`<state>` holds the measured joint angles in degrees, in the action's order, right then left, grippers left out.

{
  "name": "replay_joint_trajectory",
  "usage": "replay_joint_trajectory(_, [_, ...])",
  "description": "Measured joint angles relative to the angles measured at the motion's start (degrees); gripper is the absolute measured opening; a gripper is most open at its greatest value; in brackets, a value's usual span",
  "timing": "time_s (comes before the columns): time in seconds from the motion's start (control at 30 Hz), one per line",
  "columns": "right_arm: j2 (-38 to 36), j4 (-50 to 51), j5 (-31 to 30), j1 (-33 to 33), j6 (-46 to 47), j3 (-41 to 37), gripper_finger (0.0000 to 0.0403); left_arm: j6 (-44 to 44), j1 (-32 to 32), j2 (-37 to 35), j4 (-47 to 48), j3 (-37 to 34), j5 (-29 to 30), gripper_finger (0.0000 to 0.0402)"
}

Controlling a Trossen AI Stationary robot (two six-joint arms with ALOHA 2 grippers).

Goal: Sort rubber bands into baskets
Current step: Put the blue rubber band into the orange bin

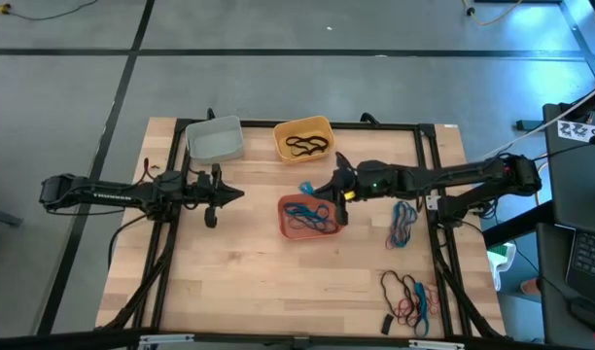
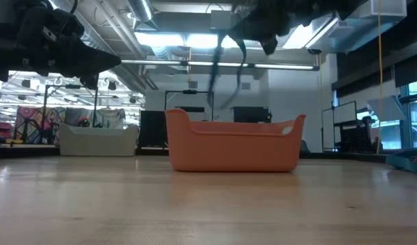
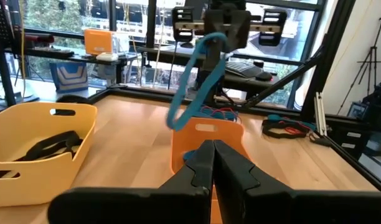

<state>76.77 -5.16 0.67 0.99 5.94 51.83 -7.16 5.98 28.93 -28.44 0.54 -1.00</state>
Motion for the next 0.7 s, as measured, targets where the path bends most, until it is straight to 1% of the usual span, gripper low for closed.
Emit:
replay_joint_trajectory(0.17, [0.0, -0.1, 0.0, 1.9, -0.2, 0.0, 0.0012, 0.0, 0.0, 0.0, -0.1, 0.0, 0.0, 0.0005])
replay_joint_trajectory(0.37, [1.6, 3.5, 0.0, 3.6, -0.3, 0.0, 0.0012, 1.2, 0.0, 0.0, -0.1, 0.0, 0.0, 0.0005])
replay_joint_trajectory(0.57, [7.7, 5.5, 0.0, 3.5, -0.3, 0.0, 0.0012, 1.2, 0.0, 0.0, -0.1, 0.0, 0.0, 0.0005])
replay_joint_trajectory(0.7, [12.3, 5.2, -1.8, 3.5, -0.3, 0.0, 0.0012, 1.2, 0.0, 0.0, -0.1, 0.0, 0.0, 0.0005])
